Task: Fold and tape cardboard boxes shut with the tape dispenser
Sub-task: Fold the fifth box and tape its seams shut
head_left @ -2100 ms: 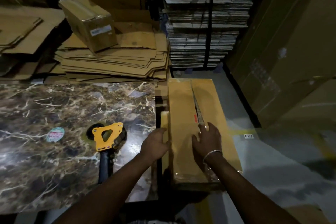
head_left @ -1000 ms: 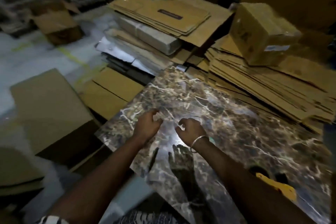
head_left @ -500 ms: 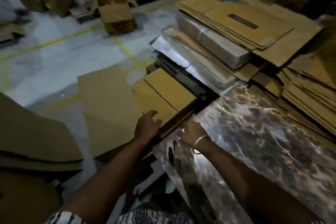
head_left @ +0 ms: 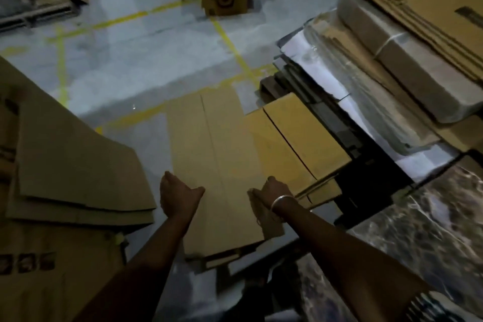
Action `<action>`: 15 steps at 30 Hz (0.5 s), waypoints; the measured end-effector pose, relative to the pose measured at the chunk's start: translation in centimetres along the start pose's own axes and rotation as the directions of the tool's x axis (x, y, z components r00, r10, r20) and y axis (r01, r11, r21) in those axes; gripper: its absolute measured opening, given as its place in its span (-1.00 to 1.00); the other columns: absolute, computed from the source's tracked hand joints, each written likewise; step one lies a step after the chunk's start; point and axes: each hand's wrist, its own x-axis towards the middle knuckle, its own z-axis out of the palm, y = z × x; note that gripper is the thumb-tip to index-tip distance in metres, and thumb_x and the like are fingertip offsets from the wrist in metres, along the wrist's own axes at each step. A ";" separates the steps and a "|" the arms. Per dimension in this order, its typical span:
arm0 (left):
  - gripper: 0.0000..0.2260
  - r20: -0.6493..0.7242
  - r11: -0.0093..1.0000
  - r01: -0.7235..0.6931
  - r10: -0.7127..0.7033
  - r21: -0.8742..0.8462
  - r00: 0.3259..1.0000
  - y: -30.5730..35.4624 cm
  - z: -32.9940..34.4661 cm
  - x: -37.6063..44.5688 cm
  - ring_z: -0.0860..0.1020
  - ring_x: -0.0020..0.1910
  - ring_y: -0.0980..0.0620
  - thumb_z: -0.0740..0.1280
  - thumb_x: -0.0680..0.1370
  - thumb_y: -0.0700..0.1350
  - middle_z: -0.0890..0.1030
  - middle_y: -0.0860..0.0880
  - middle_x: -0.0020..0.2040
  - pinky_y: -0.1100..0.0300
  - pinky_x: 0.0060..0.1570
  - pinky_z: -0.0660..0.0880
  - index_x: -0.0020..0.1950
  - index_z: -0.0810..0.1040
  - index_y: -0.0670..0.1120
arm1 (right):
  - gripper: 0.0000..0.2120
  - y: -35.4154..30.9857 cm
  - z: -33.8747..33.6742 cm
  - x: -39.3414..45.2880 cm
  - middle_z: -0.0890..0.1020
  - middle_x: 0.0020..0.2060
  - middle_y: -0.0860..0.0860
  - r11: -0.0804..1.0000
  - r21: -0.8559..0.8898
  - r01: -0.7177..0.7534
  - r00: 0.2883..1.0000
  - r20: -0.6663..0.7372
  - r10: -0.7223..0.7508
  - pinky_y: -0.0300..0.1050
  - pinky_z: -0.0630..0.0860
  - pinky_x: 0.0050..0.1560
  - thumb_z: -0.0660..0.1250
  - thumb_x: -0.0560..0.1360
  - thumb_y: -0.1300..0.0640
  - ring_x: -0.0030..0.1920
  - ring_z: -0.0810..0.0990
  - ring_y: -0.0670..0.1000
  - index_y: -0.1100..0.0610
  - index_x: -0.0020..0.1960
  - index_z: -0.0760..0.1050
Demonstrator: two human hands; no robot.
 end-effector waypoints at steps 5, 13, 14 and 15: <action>-0.30 0.169 0.940 0.183 -0.139 -0.286 0.976 -1.5 0.9 2.0 0.53 0.19 -0.19 0.61 0.35 -0.03 0.55 -0.18 0.27 0.03 0.17 0.52 0.39 0.41 -0.19 | -0.24 -1.0 0.8 1.5 0.48 0.36 0.22 0.991 0.130 -0.040 0.999 -0.028 0.044 -0.01 0.47 0.14 0.45 0.49 -0.15 0.33 0.47 0.25 0.24 0.48 0.26; -0.38 0.077 0.907 0.023 0.011 -0.421 0.997 3.0 -2.8 3.1 0.58 0.13 -0.16 0.61 0.37 0.01 0.61 -0.10 0.22 -0.03 0.13 0.55 0.36 0.51 -0.12 | -0.44 -4.3 -2.8 0.1 0.55 0.25 0.20 0.960 0.280 -0.005 0.986 -0.160 0.052 -0.10 0.41 0.00 0.43 0.52 -0.12 0.22 0.54 0.22 0.25 0.30 0.39; -0.39 0.064 0.907 -0.003 0.033 -0.421 0.997 4.2 -3.6 3.2 0.59 0.14 -0.17 0.61 0.36 0.02 0.62 -0.10 0.21 -0.03 0.12 0.55 0.35 0.52 -0.11 | -0.44 -4.9 -3.8 -0.4 0.56 0.24 0.20 0.956 0.292 0.010 0.981 -0.187 0.047 -0.09 0.44 0.02 0.43 0.52 -0.12 0.21 0.55 0.22 0.24 0.30 0.39; -0.39 0.051 0.905 -0.030 0.057 -0.425 0.997 5.5 -4.4 3.1 0.60 0.13 -0.17 0.61 0.35 0.04 0.63 -0.09 0.20 -0.03 0.12 0.56 0.33 0.53 -0.10 | -0.44 -5.3 -4.8 -1.1 0.56 0.24 0.19 0.953 0.302 0.027 0.974 -0.223 0.043 -0.06 0.49 0.06 0.42 0.51 -0.13 0.20 0.55 0.22 0.24 0.30 0.39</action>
